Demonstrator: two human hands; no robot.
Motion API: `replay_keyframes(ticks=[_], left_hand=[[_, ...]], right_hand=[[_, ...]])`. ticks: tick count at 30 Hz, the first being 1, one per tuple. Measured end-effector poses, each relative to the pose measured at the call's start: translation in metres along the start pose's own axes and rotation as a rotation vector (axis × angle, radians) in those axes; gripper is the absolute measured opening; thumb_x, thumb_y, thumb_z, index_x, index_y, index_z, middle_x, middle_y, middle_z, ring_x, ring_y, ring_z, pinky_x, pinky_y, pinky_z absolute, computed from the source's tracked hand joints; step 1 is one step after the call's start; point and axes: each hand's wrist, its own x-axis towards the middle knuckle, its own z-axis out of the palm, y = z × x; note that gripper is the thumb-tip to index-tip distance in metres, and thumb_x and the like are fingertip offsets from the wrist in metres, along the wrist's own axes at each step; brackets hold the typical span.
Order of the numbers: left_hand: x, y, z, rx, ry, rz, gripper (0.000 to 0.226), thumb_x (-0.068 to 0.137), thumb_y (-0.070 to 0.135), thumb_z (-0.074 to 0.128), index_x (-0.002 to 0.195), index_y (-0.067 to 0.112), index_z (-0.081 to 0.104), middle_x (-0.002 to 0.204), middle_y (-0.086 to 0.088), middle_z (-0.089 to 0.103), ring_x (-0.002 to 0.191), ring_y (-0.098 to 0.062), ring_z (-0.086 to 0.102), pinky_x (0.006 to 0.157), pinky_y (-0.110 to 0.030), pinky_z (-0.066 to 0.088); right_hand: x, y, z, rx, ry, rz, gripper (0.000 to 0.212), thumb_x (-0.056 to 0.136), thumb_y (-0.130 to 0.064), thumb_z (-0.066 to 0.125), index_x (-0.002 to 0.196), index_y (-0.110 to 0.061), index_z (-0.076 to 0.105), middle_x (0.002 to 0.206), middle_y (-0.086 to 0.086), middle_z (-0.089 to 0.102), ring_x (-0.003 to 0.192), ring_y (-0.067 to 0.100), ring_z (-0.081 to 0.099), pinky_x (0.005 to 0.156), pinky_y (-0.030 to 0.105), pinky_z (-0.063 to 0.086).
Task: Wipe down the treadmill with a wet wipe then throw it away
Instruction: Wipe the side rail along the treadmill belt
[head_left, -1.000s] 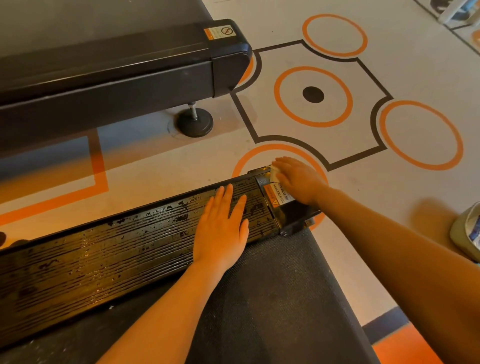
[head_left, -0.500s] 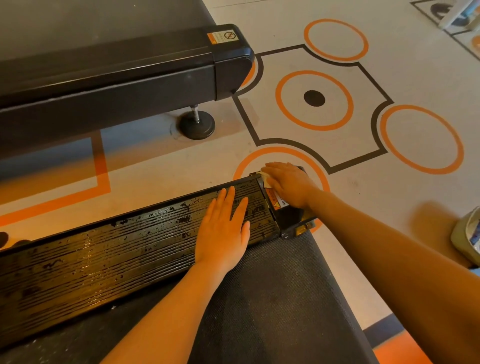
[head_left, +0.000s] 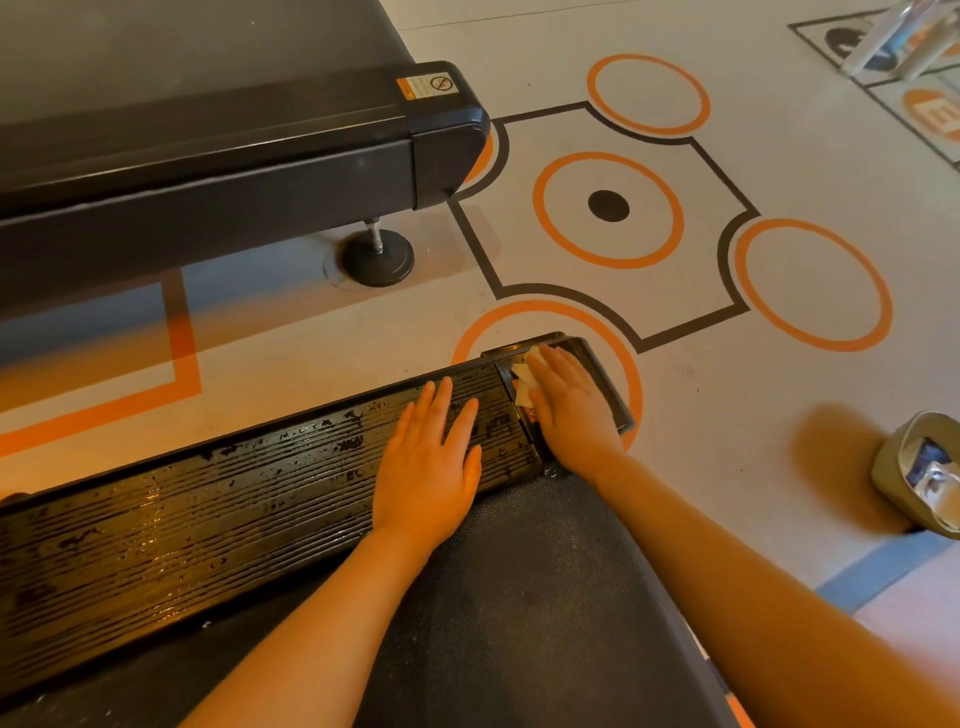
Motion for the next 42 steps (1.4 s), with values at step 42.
replay_keyframes(ticks=[42], left_hand=[[-0.131, -0.216, -0.255, -0.006, -0.248, -0.330, 0.053, 0.101, 0.046, 0.042, 0.151, 0.034, 0.030, 0.162, 0.003, 0.017, 0.149, -0.019, 0.014, 0.118, -0.042, 0.023]], right_hand=[[-0.030, -0.307, 0.016, 0.064, -0.166, -0.289, 0.037, 0.100, -0.027, 0.052, 0.134, -0.011, 0.056, 0.143, 0.007, 0.047, 0.130, 0.023, 0.039, 0.108, 0.029, 0.030]])
